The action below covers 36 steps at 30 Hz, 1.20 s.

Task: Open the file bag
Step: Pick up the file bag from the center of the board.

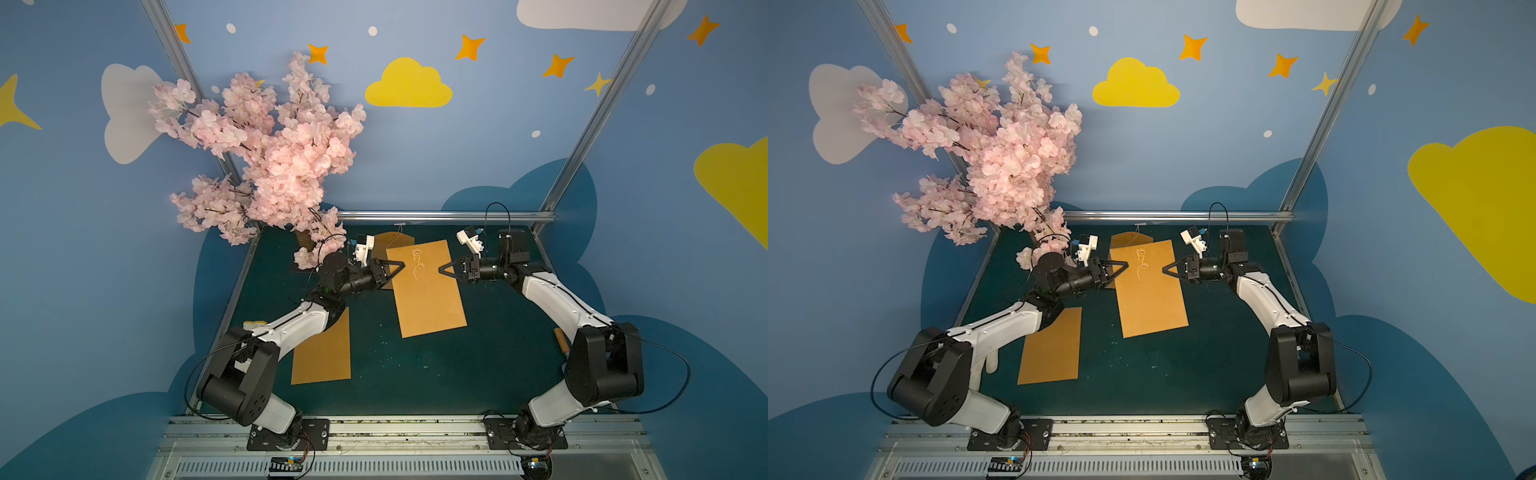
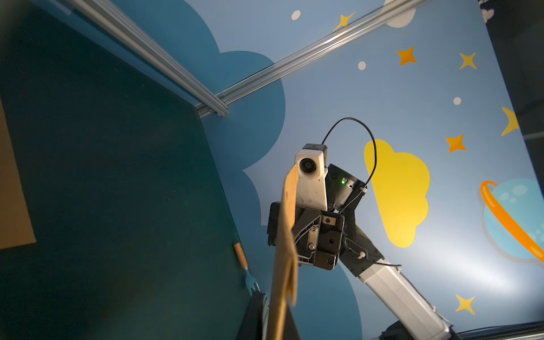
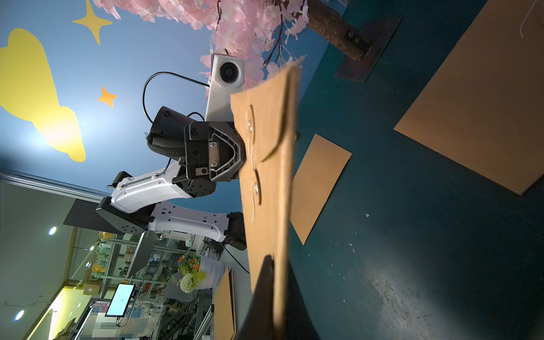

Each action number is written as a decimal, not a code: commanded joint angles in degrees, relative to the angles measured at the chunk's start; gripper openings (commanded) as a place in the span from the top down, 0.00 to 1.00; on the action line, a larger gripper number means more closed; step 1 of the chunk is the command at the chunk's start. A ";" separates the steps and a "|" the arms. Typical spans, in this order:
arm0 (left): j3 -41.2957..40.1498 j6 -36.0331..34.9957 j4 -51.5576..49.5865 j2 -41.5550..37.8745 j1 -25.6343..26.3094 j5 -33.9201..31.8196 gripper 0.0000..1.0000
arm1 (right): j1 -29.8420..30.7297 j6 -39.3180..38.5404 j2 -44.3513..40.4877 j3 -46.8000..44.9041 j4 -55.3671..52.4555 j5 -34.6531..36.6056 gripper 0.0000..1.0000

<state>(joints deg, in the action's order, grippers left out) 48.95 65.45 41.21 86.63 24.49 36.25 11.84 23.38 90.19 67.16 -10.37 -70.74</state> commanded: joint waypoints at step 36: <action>2.92 -11.97 -12.71 -3.92 1.87 -7.58 0.97 | 16.01 -6.06 -3.56 9.64 -18.38 28.59 0.82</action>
<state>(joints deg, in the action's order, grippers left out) 50.06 54.22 27.77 82.28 26.06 28.67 26.98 16.60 85.97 74.28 -30.04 -42.41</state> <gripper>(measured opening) 0.048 0.179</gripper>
